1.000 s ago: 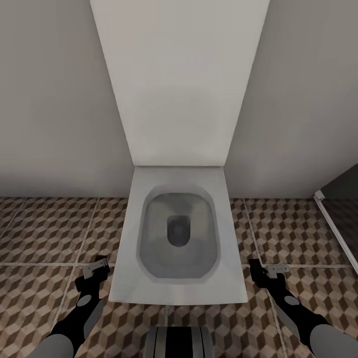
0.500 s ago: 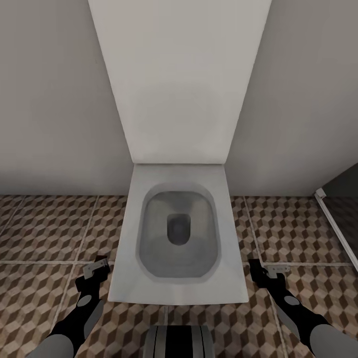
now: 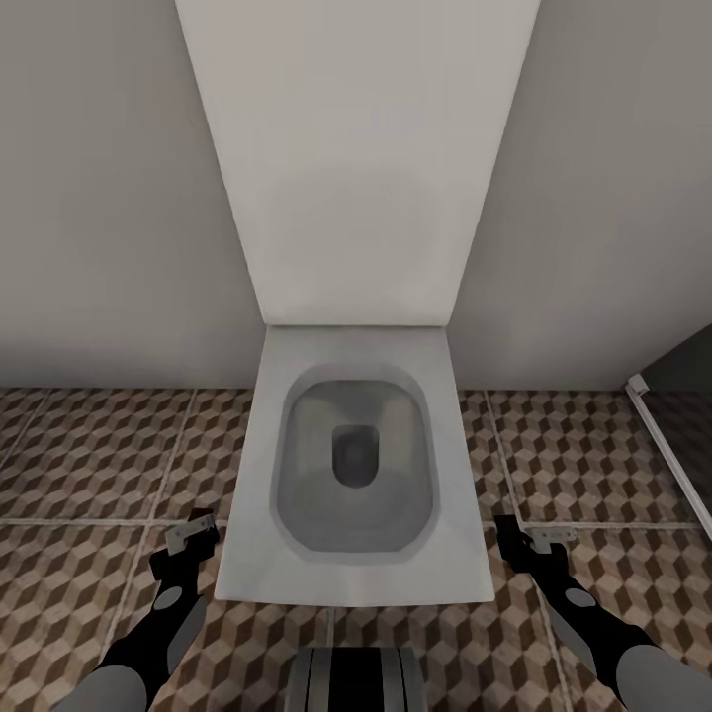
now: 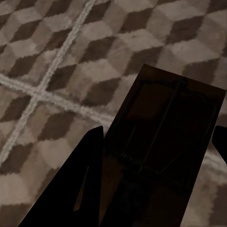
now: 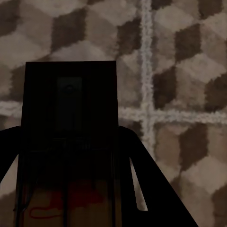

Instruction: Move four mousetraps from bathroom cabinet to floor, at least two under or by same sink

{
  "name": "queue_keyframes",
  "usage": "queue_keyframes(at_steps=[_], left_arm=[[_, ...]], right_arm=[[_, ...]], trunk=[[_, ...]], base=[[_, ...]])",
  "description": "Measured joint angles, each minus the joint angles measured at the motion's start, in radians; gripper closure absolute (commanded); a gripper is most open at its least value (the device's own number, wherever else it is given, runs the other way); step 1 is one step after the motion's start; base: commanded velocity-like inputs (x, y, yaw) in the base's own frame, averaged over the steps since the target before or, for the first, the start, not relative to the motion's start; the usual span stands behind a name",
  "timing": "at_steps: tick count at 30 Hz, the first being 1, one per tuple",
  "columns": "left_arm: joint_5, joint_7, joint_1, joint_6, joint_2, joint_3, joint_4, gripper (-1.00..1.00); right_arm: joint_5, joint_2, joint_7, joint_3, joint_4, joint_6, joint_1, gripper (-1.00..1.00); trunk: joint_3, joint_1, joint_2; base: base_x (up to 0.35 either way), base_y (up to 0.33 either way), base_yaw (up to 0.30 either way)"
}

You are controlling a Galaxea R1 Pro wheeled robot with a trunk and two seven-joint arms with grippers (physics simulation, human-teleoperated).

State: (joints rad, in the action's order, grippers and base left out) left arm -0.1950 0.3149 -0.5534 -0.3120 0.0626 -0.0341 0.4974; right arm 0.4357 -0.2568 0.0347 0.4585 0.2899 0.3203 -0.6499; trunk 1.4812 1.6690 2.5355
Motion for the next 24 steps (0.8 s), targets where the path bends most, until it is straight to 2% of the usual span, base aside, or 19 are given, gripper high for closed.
queue_keyframes(at_steps=[12,19,24], left_arm=[[-0.002,-0.001,0.000,-0.004,0.000,0.000,0.001,1.00],[-0.007,-0.004,0.000,-0.030,0.001,-0.001,0.005,1.00],[-0.009,-0.005,0.000,-0.056,0.002,-0.001,0.005,1.00]], right_arm=[[-0.002,0.000,-0.001,0.000,0.001,0.007,0.000,1.00],[-0.002,0.000,-0.001,0.000,0.002,0.072,0.000,1.00],[-0.002,0.000,-0.001,0.001,0.002,0.082,0.000,1.00]], trunk=[[0.000,0.000,0.000],[0.000,0.000,0.000],[0.000,0.000,0.000]], base=[[0.000,0.000,0.000],[0.000,0.000,0.000],[0.000,0.000,0.000]])
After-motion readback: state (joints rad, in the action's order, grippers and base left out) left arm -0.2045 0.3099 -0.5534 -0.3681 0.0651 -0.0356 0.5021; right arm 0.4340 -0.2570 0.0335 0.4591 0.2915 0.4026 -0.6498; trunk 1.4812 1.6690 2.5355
